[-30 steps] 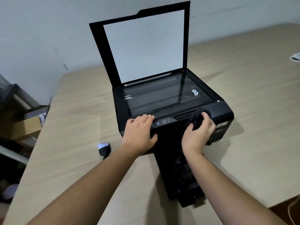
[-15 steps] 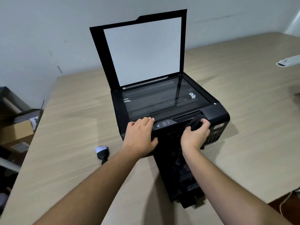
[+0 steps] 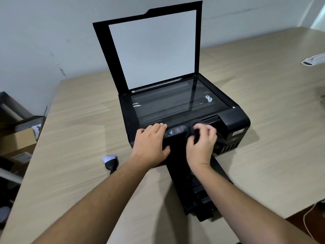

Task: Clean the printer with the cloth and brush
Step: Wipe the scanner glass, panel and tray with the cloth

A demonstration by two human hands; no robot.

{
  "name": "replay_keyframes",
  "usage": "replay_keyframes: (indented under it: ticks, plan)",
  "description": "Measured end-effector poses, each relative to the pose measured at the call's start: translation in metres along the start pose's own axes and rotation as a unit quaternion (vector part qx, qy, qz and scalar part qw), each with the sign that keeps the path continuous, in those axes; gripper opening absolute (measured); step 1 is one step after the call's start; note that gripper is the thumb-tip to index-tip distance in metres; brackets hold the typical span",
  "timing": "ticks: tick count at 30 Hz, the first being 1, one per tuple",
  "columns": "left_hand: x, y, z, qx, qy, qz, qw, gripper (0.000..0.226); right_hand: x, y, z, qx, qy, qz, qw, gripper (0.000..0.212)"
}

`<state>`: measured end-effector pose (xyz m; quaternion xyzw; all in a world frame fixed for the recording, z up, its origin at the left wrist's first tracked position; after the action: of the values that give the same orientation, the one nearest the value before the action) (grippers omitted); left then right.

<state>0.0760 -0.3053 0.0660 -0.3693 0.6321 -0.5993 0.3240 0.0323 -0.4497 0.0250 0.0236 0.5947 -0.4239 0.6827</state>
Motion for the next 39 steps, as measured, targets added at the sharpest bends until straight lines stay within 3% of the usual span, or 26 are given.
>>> replay_keyframes:
  ticks: [3, 7, 9, 16, 22, 27, 30, 36, 39]
  plan:
    - [0.000, 0.000, -0.001, 0.002, 0.000, 0.000, 1.000, 0.067, 0.015, 0.009, -0.008, -0.046, -0.010, -0.027, 0.999, 0.027]
    - [-0.001, 0.000, 0.000, -0.001, 0.004, -0.003, 1.000, 0.068, 0.021, -0.013, 0.016, 0.062, 0.143, 0.114, 0.981, 0.035]
    - [-0.001, 0.000, 0.000, -0.001, 0.004, -0.004, 1.000, 0.069, 0.018, -0.018, 0.023, 0.082, 0.165, 0.132, 0.974, 0.040]
    - [-0.002, 0.000, 0.000, 0.000, 0.008, -0.011, 1.000, 0.067, 0.016, -0.025, 0.027, 0.018, 0.120, 0.003, 0.993, 0.040]
    - [0.001, 0.001, 0.000, 0.016, -0.001, -0.016, 1.000, 0.063, -0.006, -0.001, -0.009, -0.093, -0.004, -0.026, 0.995, 0.039]
    - [-0.001, 0.003, 0.000, 0.011, 0.003, -0.016, 1.000, 0.066, 0.016, -0.033, 0.026, -0.013, 0.085, 0.017, 0.996, 0.039]
    - [-0.001, 0.003, -0.001, 0.005, 0.006, -0.016, 1.000, 0.068, 0.018, -0.034, 0.029, -0.026, 0.124, 0.010, 0.992, 0.042]
    - [-0.005, 0.002, 0.001, -0.004, 0.013, -0.025, 1.000, 0.068, -0.007, 0.010, -0.025, -0.127, -0.036, 0.027, 0.991, 0.033]
    - [-0.012, 0.003, -0.005, 0.008, 0.022, -0.038, 0.999, 0.066, 0.015, -0.003, -0.011, -0.049, -0.024, 0.025, 0.998, 0.030]
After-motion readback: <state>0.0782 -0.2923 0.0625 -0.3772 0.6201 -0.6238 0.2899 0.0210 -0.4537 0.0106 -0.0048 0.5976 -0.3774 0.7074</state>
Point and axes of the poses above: each hand's wrist, its own z-axis towards the middle knuckle, its own y-axis out of the palm, x = y × z, the point moved 4 cm from there along z, towards the middle knuckle, and after that the axes turned 15 degrees about -x, right-handed, at the moved point
